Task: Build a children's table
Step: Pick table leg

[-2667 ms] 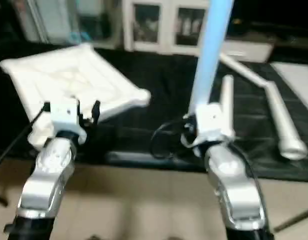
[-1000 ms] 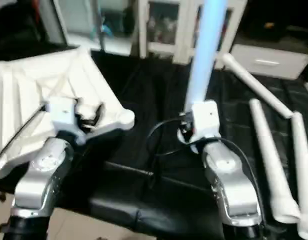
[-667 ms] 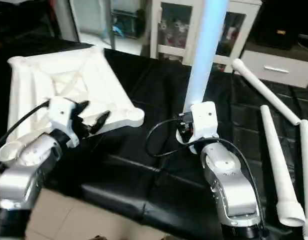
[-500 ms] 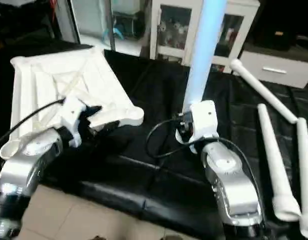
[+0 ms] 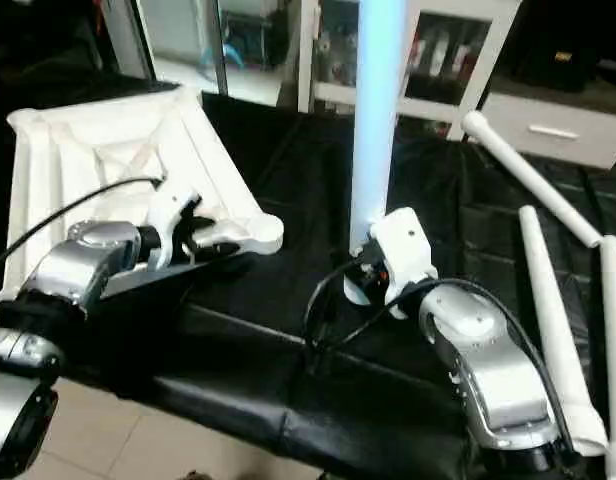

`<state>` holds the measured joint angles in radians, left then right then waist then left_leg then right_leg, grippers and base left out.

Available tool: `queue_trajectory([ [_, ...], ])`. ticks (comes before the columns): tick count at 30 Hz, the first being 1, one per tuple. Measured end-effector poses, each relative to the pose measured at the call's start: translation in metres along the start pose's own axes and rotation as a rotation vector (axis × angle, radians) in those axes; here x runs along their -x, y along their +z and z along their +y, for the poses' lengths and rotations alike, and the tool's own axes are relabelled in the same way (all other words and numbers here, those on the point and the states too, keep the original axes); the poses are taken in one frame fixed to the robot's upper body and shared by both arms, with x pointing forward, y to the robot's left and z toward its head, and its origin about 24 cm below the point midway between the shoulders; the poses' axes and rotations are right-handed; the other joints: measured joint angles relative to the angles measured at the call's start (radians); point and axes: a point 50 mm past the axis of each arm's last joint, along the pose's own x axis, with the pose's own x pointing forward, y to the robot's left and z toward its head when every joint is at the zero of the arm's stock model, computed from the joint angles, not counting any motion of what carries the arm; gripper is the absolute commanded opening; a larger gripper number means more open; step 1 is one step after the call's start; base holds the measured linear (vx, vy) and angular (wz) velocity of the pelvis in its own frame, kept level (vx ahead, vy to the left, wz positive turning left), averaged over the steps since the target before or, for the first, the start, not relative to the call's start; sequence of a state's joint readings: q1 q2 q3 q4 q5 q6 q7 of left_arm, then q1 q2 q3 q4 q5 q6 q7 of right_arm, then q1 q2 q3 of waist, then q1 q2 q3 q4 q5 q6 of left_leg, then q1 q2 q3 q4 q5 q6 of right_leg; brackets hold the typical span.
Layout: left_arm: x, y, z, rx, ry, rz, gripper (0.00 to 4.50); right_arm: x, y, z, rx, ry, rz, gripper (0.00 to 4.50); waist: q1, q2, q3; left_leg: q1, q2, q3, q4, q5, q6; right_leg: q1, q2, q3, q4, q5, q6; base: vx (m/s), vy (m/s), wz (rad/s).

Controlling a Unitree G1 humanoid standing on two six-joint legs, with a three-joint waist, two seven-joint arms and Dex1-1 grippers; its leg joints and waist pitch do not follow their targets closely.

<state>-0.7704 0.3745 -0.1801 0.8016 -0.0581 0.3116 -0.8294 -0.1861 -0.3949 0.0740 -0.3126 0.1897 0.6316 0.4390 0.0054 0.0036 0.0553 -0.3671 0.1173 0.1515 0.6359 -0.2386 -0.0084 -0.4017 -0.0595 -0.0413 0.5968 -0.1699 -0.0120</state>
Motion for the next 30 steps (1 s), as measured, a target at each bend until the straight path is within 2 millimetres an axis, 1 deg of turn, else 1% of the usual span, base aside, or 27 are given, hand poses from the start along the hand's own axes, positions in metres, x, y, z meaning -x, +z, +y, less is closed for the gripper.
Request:
queue_trajectory([
  [3, -0.003, -0.009, 0.000, 0.017, -0.026, 0.058, 3.44, 0.000, 0.000, 0.000, 0.000, 0.007, 0.001, 1.86, 0.003, 0.000, 0.000, -0.001, 0.000, 0.000, 0.000, -0.001, 0.001, -0.001, 0.000, -0.001, 0.000, -0.001, -0.003, 0.000, 0.000, 0.00],
  [4, -0.003, -0.010, 0.000, 0.016, -0.033, 0.069, 3.44, 0.001, 0.000, 0.000, 0.001, 0.007, 0.002, 1.86, 0.004, 0.000, 0.000, -0.001, 0.000, 0.001, 0.000, -0.001, 0.001, 0.000, 0.000, -0.001, 0.000, -0.001, -0.003, 0.000, 0.000, 0.00],
  [6, -0.005, -0.010, 0.000, -0.001, -0.055, 0.089, 3.22, 0.002, 0.000, 0.001, 0.001, 0.009, 0.002, 1.86, 0.007, 0.002, 0.001, 0.000, 0.001, 0.002, 0.000, -0.001, 0.001, 0.001, -0.001, -0.001, -0.001, -0.001, -0.004, 0.000, 0.000, 0.00],
  [9, -0.007, -0.011, 0.001, -0.055, -0.070, 0.138, 3.00, 0.005, 0.000, 0.003, 0.008, 0.012, 0.001, 1.86, 0.012, 0.006, 0.002, 0.002, 0.005, 0.009, 0.000, 0.000, 0.000, 0.003, -0.002, 0.000, 0.000, 0.000, -0.005, 0.000, 0.000, 0.00],
  [10, -0.007, -0.011, 0.003, -0.062, -0.068, 0.149, 2.96, 0.005, -0.001, 0.003, 0.006, 0.012, 0.004, 1.86, 0.013, 0.006, 0.002, 0.002, 0.005, 0.010, 0.000, 0.000, 0.000, 0.003, -0.002, 0.000, 0.000, 0.000, -0.006, 0.000, 0.000, 0.00],
  [11, -0.006, -0.012, 0.004, -0.063, -0.068, 0.160, 2.79, 0.005, -0.002, 0.004, 0.005, 0.012, 0.006, 1.86, 0.014, 0.007, 0.003, 0.002, 0.005, 0.011, 0.000, 0.000, -0.002, 0.003, -0.002, 0.000, 0.000, 0.001, -0.007, 0.000, 0.000, 0.00],
  [12, -0.005, -0.012, 0.005, -0.062, -0.070, 0.166, 2.79, 0.005, -0.002, 0.004, 0.005, 0.012, 0.006, 1.86, 0.015, 0.007, 0.003, 0.003, 0.006, 0.012, 0.000, 0.000, -0.003, 0.003, -0.002, 0.000, 0.000, 0.001, -0.007, 0.000, 0.000, 0.00],
  [15, -0.002, -0.012, 0.007, -0.072, -0.101, 0.188, 2.55, 0.007, -0.004, 0.002, 0.009, 0.011, 0.017, 1.86, 0.019, 0.009, 0.003, 0.003, 0.010, 0.018, 0.000, 0.001, -0.004, 0.003, -0.002, 0.000, 0.000, 0.001, -0.007, 0.000, 0.000, 0.00],
  [16, -0.001, -0.011, 0.008, -0.078, -0.109, 0.193, 2.55, 0.008, -0.005, 0.002, 0.009, 0.011, 0.023, 1.86, 0.020, 0.010, 0.003, 0.003, 0.011, 0.019, 0.000, 0.001, -0.004, 0.003, -0.002, 0.000, 0.000, 0.001, -0.007, 0.000, 0.000, 0.00],
  [17, 0.000, -0.010, 0.009, -0.086, -0.120, 0.196, 2.35, 0.009, -0.005, 0.000, 0.009, 0.011, 0.028, 1.86, 0.023, 0.011, 0.004, 0.003, 0.011, 0.019, 0.000, 0.001, -0.004, 0.003, -0.002, 0.000, 0.000, 0.001, -0.007, 0.000, 0.000, 0.00],
  [18, 0.001, -0.009, 0.009, -0.092, -0.128, 0.196, 2.35, 0.010, -0.005, 0.000, 0.009, 0.010, 0.030, 1.86, 0.025, 0.012, 0.005, 0.003, 0.011, 0.019, 0.000, 0.001, -0.004, 0.003, -0.002, 0.000, 0.000, 0.001, -0.007, 0.000, 0.000, 0.00],
  [21, 0.002, -0.009, 0.010, -0.106, -0.139, 0.200, 2.03, 0.012, -0.005, -0.002, 0.016, 0.007, 0.030, 1.86, 0.026, 0.016, 0.007, 0.003, 0.012, 0.019, 0.000, 0.001, -0.004, 0.003, -0.002, 0.000, 0.000, 0.001, -0.007, 0.000, 0.000, 0.00],
  [23, 0.003, -0.008, 0.011, -0.121, -0.152, 0.203, 1.83, 0.014, -0.003, -0.004, 0.027, 0.003, 0.027, 1.86, 0.026, 0.021, 0.010, 0.002, 0.012, 0.019, 0.000, 0.001, -0.003, 0.003, -0.002, 0.000, 0.000, 0.001, -0.007, 0.000, 0.000, 0.00],
  [24, 0.003, -0.007, 0.011, -0.134, -0.159, 0.207, 1.83, 0.015, -0.001, -0.004, 0.032, 0.004, 0.025, 1.86, 0.027, 0.023, 0.010, 0.002, 0.012, 0.019, 0.000, 0.001, -0.002, 0.002, -0.002, -0.001, 0.000, 0.001, -0.007, 0.000, 0.000, 0.00],
  [25, 0.003, -0.007, 0.010, -0.142, -0.167, 0.209, 1.68, 0.016, 0.000, -0.005, 0.040, 0.002, 0.022, 1.86, 0.027, 0.025, 0.011, 0.002, 0.012, 0.019, 0.000, 0.001, -0.002, 0.002, -0.002, -0.001, 0.000, 0.001, -0.007, 0.000, 0.000, 0.00],
  [26, 0.003, -0.005, 0.010, -0.153, -0.180, 0.212, 1.68, 0.016, 0.001, -0.005, 0.047, 0.001, 0.021, 1.86, 0.028, 0.028, 0.011, 0.002, 0.012, 0.020, 0.000, 0.001, -0.002, 0.002, -0.002, -0.001, 0.000, 0.001, -0.007, 0.000, 0.000, 0.00],
  [28, 0.001, -0.003, 0.009, -0.167, -0.189, 0.213, 1.47, 0.017, 0.001, -0.006, 0.053, 0.001, 0.024, 1.86, 0.030, 0.031, 0.012, 0.002, 0.012, 0.020, 0.000, 0.001, -0.002, 0.003, -0.002, -0.001, 0.000, 0.001, -0.007, 0.000, 0.000, 0.00],
  [30, 0.000, -0.003, 0.008, -0.175, -0.189, 0.216, 1.33, 0.018, 0.001, -0.007, 0.059, 0.003, 0.027, 1.86, 0.029, 0.044, 0.011, 0.002, 0.012, 0.020, 0.000, 0.001, -0.003, 0.004, -0.002, 0.000, -0.001, 0.002, -0.008, 0.000, 0.000, 0.00],
])
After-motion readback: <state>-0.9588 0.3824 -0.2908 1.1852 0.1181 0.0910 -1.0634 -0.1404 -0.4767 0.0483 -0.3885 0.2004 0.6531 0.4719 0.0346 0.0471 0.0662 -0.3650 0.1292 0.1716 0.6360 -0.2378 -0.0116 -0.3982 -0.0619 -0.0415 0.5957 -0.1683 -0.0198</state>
